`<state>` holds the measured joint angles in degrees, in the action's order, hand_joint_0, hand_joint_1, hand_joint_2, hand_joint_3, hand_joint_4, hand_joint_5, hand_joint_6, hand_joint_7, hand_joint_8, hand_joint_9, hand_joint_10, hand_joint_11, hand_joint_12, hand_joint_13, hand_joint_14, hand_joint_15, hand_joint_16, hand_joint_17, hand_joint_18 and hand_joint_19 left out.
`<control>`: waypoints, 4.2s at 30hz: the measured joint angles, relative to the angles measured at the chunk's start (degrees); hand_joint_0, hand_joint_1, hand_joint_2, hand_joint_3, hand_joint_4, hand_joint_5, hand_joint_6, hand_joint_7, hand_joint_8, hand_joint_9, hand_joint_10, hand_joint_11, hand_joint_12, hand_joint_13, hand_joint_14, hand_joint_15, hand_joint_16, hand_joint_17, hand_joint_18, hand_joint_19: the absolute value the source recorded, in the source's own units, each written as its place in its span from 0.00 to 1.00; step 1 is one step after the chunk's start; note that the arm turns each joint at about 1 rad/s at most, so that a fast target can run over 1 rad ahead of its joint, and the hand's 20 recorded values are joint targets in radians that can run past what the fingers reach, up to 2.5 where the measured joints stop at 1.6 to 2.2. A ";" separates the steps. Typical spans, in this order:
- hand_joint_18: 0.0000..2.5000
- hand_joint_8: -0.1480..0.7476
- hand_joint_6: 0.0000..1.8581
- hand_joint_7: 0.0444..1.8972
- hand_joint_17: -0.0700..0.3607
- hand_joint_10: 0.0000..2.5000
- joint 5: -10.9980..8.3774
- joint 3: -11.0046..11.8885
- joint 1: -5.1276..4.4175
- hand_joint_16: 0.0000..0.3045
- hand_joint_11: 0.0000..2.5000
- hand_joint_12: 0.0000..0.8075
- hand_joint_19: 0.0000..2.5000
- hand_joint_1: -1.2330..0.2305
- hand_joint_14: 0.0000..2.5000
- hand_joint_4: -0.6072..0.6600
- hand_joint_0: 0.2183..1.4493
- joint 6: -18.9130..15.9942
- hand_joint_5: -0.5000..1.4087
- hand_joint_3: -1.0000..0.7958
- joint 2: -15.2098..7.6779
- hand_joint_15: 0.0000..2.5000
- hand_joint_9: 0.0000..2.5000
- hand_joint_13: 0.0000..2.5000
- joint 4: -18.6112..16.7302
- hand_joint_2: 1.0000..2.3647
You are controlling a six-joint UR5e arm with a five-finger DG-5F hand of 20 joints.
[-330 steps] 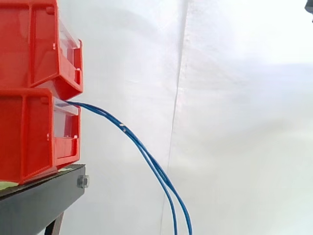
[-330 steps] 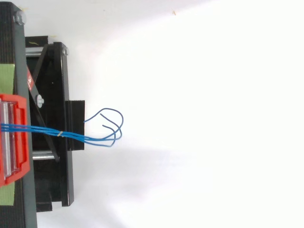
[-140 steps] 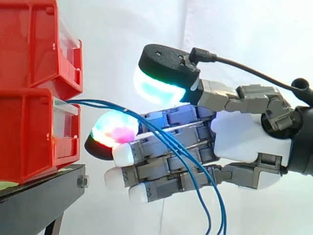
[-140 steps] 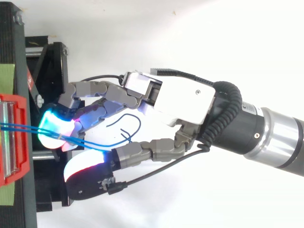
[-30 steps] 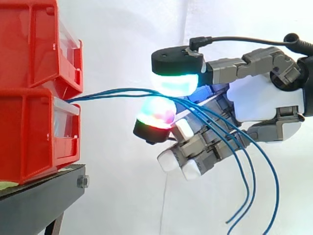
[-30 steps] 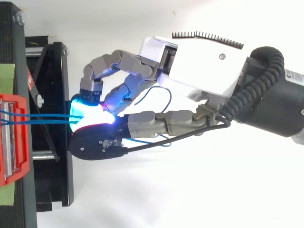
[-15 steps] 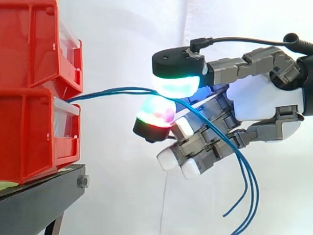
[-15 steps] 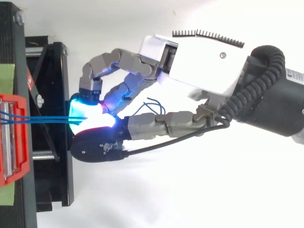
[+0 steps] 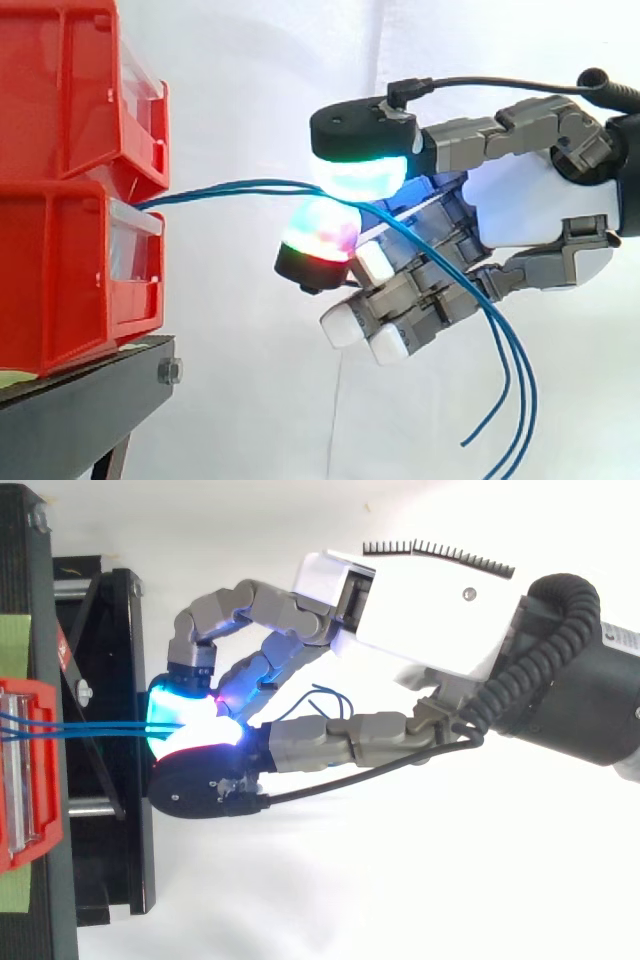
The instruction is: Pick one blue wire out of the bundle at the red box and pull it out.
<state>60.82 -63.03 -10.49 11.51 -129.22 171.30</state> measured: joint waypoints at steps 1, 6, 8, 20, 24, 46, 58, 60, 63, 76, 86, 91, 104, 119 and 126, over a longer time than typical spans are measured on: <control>0.29 0.68 0.47 0.65 0.57 0.00 0.00 0.00 0.01 0.25 0.25 0.63 0.19 0.37 0.00 0.86 0.32 0.00 0.16 0.53 0.00 0.16 0.33 0.31 0.00 0.00; 0.30 0.71 0.46 0.60 0.58 0.01 0.20 0.00 0.11 0.26 0.26 0.65 0.18 0.39 0.00 0.85 0.30 -0.02 0.16 0.51 0.00 0.16 0.33 0.32 0.00 0.15; 0.30 0.69 0.47 0.53 0.56 0.01 0.36 0.00 0.14 0.25 0.27 0.63 0.18 0.35 0.00 0.82 0.33 -0.02 0.16 0.55 -0.02 0.16 0.33 0.32 0.00 0.10; 0.28 0.61 0.45 0.56 0.49 0.01 0.61 -0.02 0.29 0.21 0.30 0.55 0.17 0.26 0.01 0.83 0.37 0.00 0.16 0.37 -0.01 0.17 0.32 0.30 -0.06 0.01; 0.27 0.60 0.44 0.57 0.49 0.01 0.61 -0.01 0.33 0.21 0.27 0.55 0.19 0.34 0.01 0.83 0.31 0.00 0.17 0.42 0.00 0.17 0.33 0.30 -0.08 0.01; 0.29 0.62 0.48 0.57 0.52 0.01 0.62 0.00 0.38 0.22 0.31 0.58 0.19 0.30 0.01 0.72 0.32 0.00 0.16 0.52 -0.02 0.17 0.35 0.32 -0.26 0.01; 0.27 0.56 0.48 0.53 0.50 0.01 0.62 -0.01 0.39 0.21 0.31 0.54 0.16 0.22 0.01 0.71 0.40 0.00 0.14 0.32 -0.02 0.16 0.28 0.28 -0.37 0.00; 0.27 0.56 0.48 0.53 0.50 0.01 0.62 0.00 0.39 0.21 0.31 0.54 0.17 0.22 0.01 0.71 0.38 0.00 0.14 0.28 -0.01 0.16 0.28 0.28 -0.46 0.00; 0.27 0.57 0.47 0.53 0.49 0.01 0.62 -0.01 0.38 0.21 0.30 0.55 0.18 0.26 0.01 0.72 0.30 0.00 0.15 0.28 -0.01 0.17 0.30 0.29 -0.50 0.00; 0.28 0.60 0.47 0.62 0.49 0.01 0.62 0.00 0.38 0.21 0.30 0.57 0.20 0.36 0.01 0.70 0.30 0.00 0.17 0.44 -0.02 0.17 0.34 0.31 -0.53 0.01; 0.28 0.58 0.50 0.54 0.49 0.01 0.62 0.01 0.39 0.21 0.31 0.55 0.18 0.26 0.01 0.70 0.38 -0.04 0.14 0.52 0.00 0.17 0.31 0.30 -0.71 0.02; 0.28 0.55 0.50 0.54 0.49 0.01 0.62 0.01 0.38 0.21 0.31 0.54 0.16 0.23 0.01 0.69 0.44 -0.01 0.14 0.41 0.01 0.16 0.27 0.28 -0.91 0.01; 0.30 0.61 0.46 0.57 0.51 0.01 1.04 0.01 0.38 0.22 0.30 0.58 0.20 0.36 0.01 0.73 0.24 0.08 0.17 0.28 -0.01 0.17 0.35 0.31 -1.39 0.00; 0.30 0.56 0.50 0.55 0.49 0.01 1.06 0.01 0.38 0.21 0.32 0.55 0.18 0.23 0.01 0.70 0.39 0.09 0.14 0.54 0.01 0.17 0.29 0.29 -1.41 0.01; 0.27 0.53 0.50 0.56 0.51 0.01 1.06 0.01 0.38 0.22 0.34 0.53 0.13 0.17 0.00 0.66 0.39 0.09 0.13 0.54 0.01 0.15 0.20 0.22 -1.41 0.01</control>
<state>61.88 -63.02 -10.11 11.60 -129.21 169.89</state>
